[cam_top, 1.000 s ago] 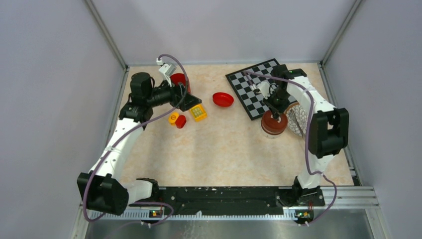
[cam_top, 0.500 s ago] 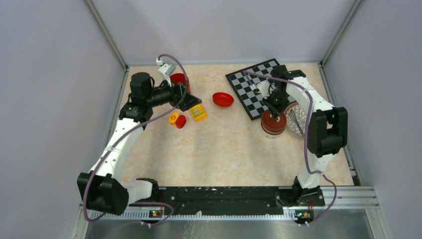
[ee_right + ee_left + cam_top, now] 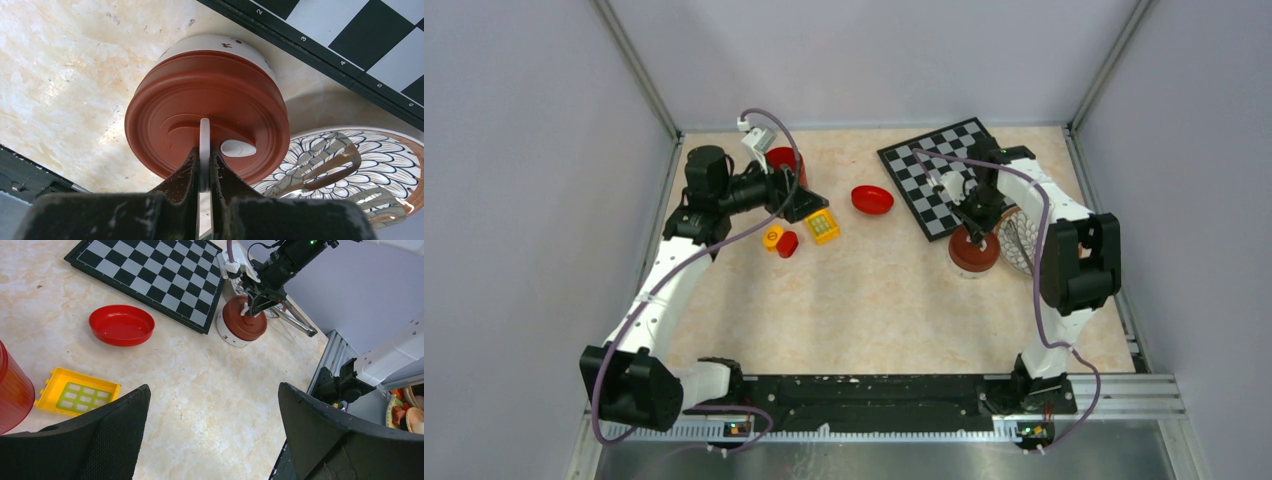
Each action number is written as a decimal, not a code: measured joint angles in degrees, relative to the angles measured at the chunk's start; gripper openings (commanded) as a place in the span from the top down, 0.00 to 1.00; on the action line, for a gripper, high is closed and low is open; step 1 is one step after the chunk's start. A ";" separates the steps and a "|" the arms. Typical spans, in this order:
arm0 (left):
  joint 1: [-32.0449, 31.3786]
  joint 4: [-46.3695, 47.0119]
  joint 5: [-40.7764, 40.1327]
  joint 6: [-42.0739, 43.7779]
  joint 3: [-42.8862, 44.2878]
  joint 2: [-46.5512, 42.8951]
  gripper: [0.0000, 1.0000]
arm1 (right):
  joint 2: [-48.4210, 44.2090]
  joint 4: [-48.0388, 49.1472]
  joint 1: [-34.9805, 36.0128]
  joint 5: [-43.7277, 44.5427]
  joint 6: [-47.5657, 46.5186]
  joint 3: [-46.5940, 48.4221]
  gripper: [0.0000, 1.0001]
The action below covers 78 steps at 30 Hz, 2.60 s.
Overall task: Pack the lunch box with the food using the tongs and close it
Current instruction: Close the box lid on the packing box, then move the packing box to the center of the board, then adjust the packing box at the center of the board.
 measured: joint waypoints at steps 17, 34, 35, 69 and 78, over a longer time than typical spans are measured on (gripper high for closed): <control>1.27 0.24 0.50 -1.05 -0.26 0.61 0.01 | -4.68 4.22 8.17 -4.66 4.46 -7.19 1.00; 3.02 0.72 1.51 -2.21 -0.35 0.72 0.01 | -6.19 8.04 19.78 -16.96 16.65 -10.97 0.66; 3.02 0.85 1.55 -2.29 -0.39 0.72 0.01 | -6.32 7.98 19.80 -17.46 16.90 -10.97 0.62; 3.02 2.99 3.04 -3.34 -0.66 0.72 0.01 | -10.54 7.30 19.80 -22.29 17.59 -12.81 0.82; 3.02 3.41 3.91 -3.91 -0.68 0.72 0.01 | -11.80 7.02 19.26 -26.45 17.73 -12.72 0.89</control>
